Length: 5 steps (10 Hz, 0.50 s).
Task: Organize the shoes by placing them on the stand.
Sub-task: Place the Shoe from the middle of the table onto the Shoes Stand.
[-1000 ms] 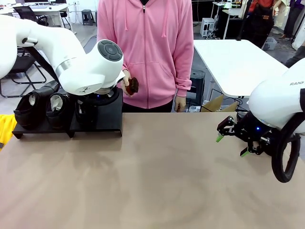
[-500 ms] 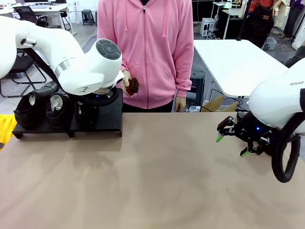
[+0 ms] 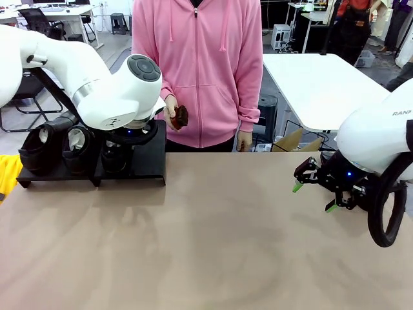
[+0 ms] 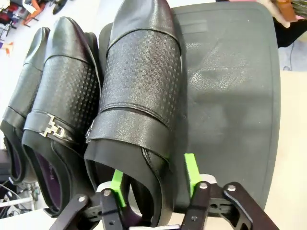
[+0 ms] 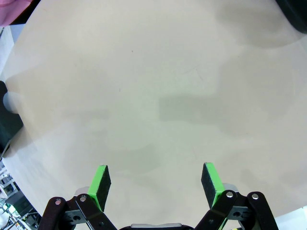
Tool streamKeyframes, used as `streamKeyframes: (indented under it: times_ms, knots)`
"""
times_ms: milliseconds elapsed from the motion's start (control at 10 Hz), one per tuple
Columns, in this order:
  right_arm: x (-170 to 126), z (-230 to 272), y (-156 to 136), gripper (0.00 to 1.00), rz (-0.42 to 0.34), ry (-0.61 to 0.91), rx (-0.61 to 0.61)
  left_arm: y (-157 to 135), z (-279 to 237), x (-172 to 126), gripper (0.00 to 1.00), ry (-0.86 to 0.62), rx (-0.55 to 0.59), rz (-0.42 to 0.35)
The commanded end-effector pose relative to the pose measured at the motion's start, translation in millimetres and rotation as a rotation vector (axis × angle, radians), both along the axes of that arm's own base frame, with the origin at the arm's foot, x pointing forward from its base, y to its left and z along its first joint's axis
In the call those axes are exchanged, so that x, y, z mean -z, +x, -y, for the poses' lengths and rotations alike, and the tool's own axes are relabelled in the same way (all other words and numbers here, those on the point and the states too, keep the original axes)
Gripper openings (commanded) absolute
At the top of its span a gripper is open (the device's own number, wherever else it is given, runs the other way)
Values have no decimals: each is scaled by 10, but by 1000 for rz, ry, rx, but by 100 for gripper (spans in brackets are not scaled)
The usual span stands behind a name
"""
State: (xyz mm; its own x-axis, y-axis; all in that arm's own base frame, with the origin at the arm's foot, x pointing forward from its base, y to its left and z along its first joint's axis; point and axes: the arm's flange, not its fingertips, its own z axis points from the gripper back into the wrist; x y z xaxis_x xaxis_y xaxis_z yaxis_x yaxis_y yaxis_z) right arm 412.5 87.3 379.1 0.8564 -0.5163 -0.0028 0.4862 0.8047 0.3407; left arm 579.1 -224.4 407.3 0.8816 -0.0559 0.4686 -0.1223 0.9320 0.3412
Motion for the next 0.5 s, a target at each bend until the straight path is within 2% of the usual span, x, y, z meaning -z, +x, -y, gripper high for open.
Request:
streamKeyframes:
  times_ms: [0,100,200,400]
  knots:
    - [-4,0,7,100,7,-7,-4,-82,-26,-101,93,-9,-28,45]
    - [-4,0,7,100,7,-7,-4,-176,-14,-198,93,-9,-33,66]
    - [-4,0,7,100,7,-7,-4,-6,3,-37,93,-5,-6,9]
    - [-4,0,7,100,7,-7,-4,-6,3,-37,93,-5,-6,9]
